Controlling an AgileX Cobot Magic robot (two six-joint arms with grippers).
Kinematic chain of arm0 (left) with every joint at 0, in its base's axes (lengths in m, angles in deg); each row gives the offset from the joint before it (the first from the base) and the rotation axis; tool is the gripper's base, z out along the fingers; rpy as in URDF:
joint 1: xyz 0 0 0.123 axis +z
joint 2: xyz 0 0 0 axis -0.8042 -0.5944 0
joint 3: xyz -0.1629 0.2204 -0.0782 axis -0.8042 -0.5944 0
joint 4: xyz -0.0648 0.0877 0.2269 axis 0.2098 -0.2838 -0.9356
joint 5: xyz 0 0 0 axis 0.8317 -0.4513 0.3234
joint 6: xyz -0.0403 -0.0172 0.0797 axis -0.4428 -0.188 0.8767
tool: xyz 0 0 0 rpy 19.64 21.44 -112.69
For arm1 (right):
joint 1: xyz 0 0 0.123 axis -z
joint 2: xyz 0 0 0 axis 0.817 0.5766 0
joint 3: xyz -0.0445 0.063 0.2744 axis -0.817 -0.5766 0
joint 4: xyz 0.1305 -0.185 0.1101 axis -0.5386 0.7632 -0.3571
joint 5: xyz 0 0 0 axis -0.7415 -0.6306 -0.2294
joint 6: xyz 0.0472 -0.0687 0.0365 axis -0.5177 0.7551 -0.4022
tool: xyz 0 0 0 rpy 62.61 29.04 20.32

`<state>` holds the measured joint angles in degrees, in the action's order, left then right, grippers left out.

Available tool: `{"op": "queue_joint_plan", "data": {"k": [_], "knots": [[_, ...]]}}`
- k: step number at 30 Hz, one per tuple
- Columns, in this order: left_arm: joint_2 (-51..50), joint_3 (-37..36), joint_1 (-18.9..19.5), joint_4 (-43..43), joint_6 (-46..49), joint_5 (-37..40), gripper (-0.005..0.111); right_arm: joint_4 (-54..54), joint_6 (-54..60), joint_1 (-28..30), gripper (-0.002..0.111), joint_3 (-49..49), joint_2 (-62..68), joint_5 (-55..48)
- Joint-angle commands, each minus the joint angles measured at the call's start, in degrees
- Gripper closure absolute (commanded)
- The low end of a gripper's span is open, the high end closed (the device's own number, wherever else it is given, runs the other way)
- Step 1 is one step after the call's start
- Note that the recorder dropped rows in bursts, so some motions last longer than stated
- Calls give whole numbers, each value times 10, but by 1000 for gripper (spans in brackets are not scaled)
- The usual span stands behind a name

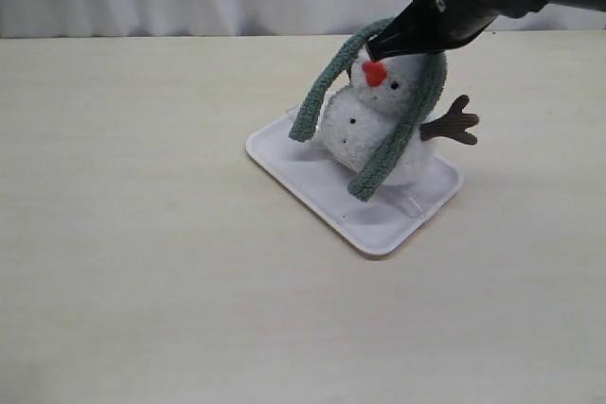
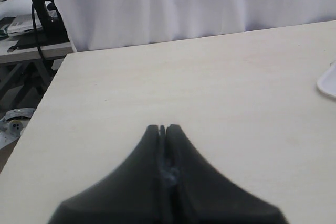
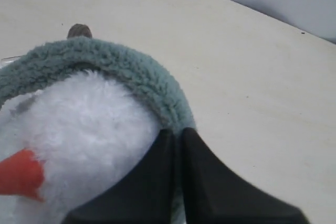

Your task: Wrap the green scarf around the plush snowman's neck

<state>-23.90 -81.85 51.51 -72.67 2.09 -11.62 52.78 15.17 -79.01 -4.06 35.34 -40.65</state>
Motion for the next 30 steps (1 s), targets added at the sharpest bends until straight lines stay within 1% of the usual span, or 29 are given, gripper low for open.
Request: {"op": "queue_joint_plan", "data": {"k": [1,8,13,14,16,18,20,25,29,30], "knots": [[2,-1,0,3,0,-6,107,54,-1,4,104,2,0,-25],[2,-1,0,3,0,-6,107,86,-16,4,104,2,46,-47],[2,-1,0,3,0,-6,107,81,-25,4,104,2,54,-39],[2,-1,0,3,0,-6,107,81,-23,4,102,2,54,-40],[2,-1,0,3,0,-6,107,40,12,4,93,2,53,-42],[2,-1,0,3,0,-6,107,12,37,4,79,2,45,-39],[2,-1,0,3,0,-6,107,10,37,4,73,2,32,-45],[2,-1,0,3,0,-6,107,8,37,4,72,2,-18,-61],[2,-1,0,3,0,-7,107,-35,68,1,72,2,-67,-58],[2,-1,0,3,0,-7,107,-43,75,1,74,2,-72,-57]]}}
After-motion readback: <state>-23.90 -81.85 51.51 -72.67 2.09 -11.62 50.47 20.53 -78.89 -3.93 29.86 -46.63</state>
